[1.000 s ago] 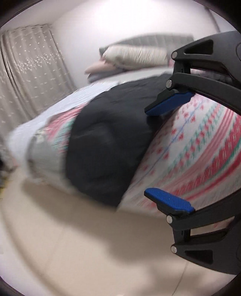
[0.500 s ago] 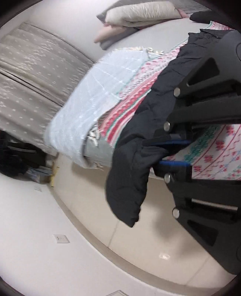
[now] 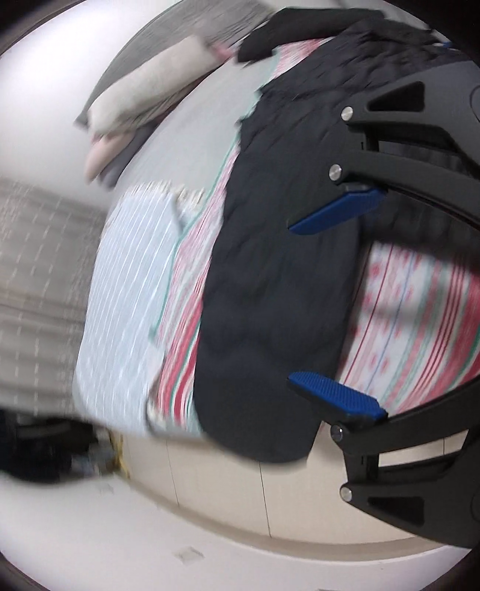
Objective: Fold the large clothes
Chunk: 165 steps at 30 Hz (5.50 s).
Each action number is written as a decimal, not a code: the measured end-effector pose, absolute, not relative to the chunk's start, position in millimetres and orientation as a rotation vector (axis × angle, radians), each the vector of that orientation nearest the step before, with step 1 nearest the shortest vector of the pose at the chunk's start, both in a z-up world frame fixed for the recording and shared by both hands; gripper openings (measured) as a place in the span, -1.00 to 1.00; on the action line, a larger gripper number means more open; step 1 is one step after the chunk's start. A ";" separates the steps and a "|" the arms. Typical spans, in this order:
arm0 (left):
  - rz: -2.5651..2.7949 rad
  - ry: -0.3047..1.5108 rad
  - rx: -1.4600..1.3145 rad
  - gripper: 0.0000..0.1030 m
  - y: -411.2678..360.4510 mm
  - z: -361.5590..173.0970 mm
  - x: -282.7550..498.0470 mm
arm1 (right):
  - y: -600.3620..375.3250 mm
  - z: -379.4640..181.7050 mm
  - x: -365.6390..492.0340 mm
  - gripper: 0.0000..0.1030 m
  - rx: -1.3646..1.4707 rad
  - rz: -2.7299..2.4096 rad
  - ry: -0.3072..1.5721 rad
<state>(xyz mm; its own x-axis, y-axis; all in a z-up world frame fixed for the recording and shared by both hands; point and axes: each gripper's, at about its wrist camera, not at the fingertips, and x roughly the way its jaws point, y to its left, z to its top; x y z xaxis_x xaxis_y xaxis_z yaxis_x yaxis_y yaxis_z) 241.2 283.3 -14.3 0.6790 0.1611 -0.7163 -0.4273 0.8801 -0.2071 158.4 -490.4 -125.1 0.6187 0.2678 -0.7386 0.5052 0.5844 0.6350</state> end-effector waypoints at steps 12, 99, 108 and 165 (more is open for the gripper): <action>-0.057 0.847 -0.148 0.50 56.4 5.8 297.7 | -559.2 -147.4 168.9 -0.36 1.240 -0.206 0.601; -0.207 0.891 -0.055 -0.81 -128.0 -31.4 328.5 | -391.5 -34.2 238.2 0.01 0.632 0.287 0.845; 0.074 0.791 -0.507 -0.16 49.9 -18.7 325.5 | -396.2 -32.3 237.1 0.01 0.427 0.091 0.819; -0.157 1.032 -0.185 0.93 13.6 -63.3 303.0 | -337.2 -53.8 272.9 0.31 0.240 0.090 0.976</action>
<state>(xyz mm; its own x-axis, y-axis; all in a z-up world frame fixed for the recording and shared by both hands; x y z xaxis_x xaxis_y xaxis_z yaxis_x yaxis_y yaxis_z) 303.0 13.6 -63.3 0.5040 -0.2160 -0.8363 0.0426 0.9733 -0.2257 272.9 -337.2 -53.8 0.5592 0.1832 -0.8086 0.0318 0.9698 0.2417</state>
